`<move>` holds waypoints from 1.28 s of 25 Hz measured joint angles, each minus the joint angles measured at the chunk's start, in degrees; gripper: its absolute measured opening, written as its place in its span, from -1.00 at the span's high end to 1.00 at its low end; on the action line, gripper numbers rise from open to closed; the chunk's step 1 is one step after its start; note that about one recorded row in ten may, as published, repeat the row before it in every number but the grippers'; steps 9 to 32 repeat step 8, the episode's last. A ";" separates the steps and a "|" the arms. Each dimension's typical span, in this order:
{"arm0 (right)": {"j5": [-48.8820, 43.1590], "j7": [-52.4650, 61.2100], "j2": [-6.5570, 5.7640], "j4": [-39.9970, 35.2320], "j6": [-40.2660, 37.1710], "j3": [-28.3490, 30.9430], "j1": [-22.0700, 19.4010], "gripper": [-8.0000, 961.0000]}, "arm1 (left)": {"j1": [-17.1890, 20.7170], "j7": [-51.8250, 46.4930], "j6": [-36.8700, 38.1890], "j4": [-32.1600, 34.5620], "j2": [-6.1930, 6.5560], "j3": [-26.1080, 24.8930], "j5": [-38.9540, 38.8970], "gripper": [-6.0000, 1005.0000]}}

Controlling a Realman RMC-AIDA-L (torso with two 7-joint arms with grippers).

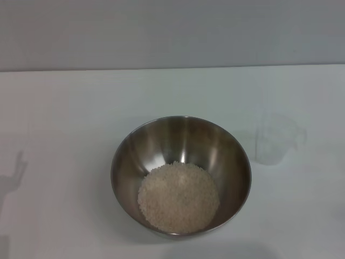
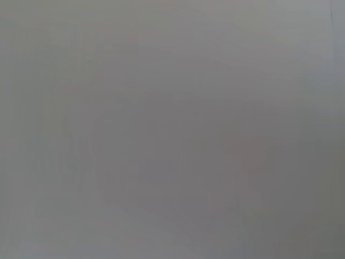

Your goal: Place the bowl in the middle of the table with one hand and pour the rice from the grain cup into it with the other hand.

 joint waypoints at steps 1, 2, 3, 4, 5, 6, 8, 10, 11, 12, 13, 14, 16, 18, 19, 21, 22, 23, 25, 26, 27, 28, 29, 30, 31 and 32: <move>0.00 0.00 -0.01 0.47 -0.01 -0.03 0.01 -0.34 | 0.02 0.01 -0.02 0.00 0.08 -0.22 0.00 -0.71; 0.00 0.00 -0.01 0.47 -0.01 -0.03 0.01 -0.34 | 0.02 0.01 -0.02 0.00 0.08 -0.22 0.00 -0.71; 0.00 0.09 -0.01 0.86 -0.10 -0.03 0.01 -0.34 | 0.05 0.01 -0.02 0.14 0.17 -0.32 0.01 -0.71; 0.00 0.09 -0.01 0.86 -0.10 -0.03 0.01 -0.34 | 0.05 0.01 -0.02 0.14 0.17 -0.32 0.01 -0.71; 0.00 0.22 -0.01 1.12 -0.17 -0.02 -0.03 -0.34 | 0.07 0.01 -0.01 0.34 0.22 -0.35 0.01 -0.71; 0.02 0.31 0.00 1.47 -0.28 0.00 -0.14 -0.34 | 0.07 0.01 0.01 0.60 0.23 -0.42 0.01 -0.71; 0.06 0.35 0.01 2.14 -0.54 -0.28 -0.44 -0.34 | 0.04 0.01 0.18 0.94 0.23 -0.73 0.00 -0.71; 0.06 0.35 0.01 2.14 -0.54 -0.28 -0.44 -0.34 | 0.04 0.01 0.18 0.94 0.23 -0.73 0.00 -0.71; 0.06 0.35 0.01 2.14 -0.54 -0.28 -0.44 -0.34 | 0.04 0.01 0.18 0.94 0.23 -0.73 0.00 -0.71; 0.06 0.35 0.01 2.14 -0.54 -0.28 -0.44 -0.34 | 0.04 0.01 0.18 0.94 0.23 -0.73 0.00 -0.71; 0.06 0.35 0.01 2.14 -0.54 -0.28 -0.44 -0.34 | 0.04 0.01 0.18 0.94 0.23 -0.73 0.00 -0.71; 0.06 0.35 0.01 2.14 -0.54 -0.28 -0.44 -0.34 | 0.04 0.01 0.18 0.94 0.23 -0.73 0.00 -0.71; 0.06 0.35 0.01 2.14 -0.54 -0.28 -0.44 -0.34 | 0.04 0.01 0.18 0.94 0.23 -0.73 0.00 -0.71; 0.06 0.35 0.01 2.14 -0.54 -0.28 -0.44 -0.34 | 0.04 0.01 0.18 0.94 0.23 -0.73 0.00 -0.71; 0.06 0.35 0.01 2.14 -0.54 -0.28 -0.44 -0.34 | 0.04 0.01 0.18 0.94 0.23 -0.73 0.00 -0.71; 0.06 0.35 0.01 2.14 -0.54 -0.28 -0.44 -0.34 | 0.04 0.01 0.18 0.94 0.23 -0.73 0.00 -0.71; 0.06 0.35 0.01 2.14 -0.54 -0.28 -0.44 -0.34 | 0.04 0.01 0.18 0.94 0.23 -0.73 0.00 -0.71; 0.06 0.35 0.01 2.14 -0.54 -0.28 -0.44 -0.34 | 0.04 0.01 0.18 0.94 0.23 -0.73 0.00 -0.71; 0.06 0.35 0.01 2.14 -0.54 -0.28 -0.44 -0.34 | 0.04 0.01 0.18 0.94 0.23 -0.73 0.00 -0.71; 0.06 0.35 0.01 2.14 -0.54 -0.28 -0.44 -0.34 | 0.04 0.01 0.18 0.94 0.23 -0.73 0.00 -0.71; 0.06 0.35 0.01 2.14 -0.54 -0.28 -0.44 -0.34 | 0.04 0.01 0.18 0.94 0.23 -0.73 0.00 -0.71; 0.06 0.35 0.01 2.14 -0.54 -0.28 -0.44 -0.34 | 0.04 0.01 0.18 0.94 0.23 -0.73 0.00 -0.71; 0.06 0.35 0.01 2.14 -0.54 -0.28 -0.44 -0.34 | 0.04 0.01 0.18 0.94 0.23 -0.73 0.00 -0.71; 0.06 0.35 0.01 2.14 -0.54 -0.28 -0.44 -0.34 | 0.04 0.01 0.18 0.94 0.23 -0.73 0.00 -0.71; 0.06 0.35 0.01 2.14 -0.54 -0.28 -0.44 -0.34 | 0.04 0.01 0.18 0.94 0.23 -0.73 0.00 -0.71; 0.06 0.35 0.01 2.14 -0.54 -0.28 -0.44 -0.34 | 0.04 0.01 0.18 0.94 0.23 -0.73 0.00 -0.71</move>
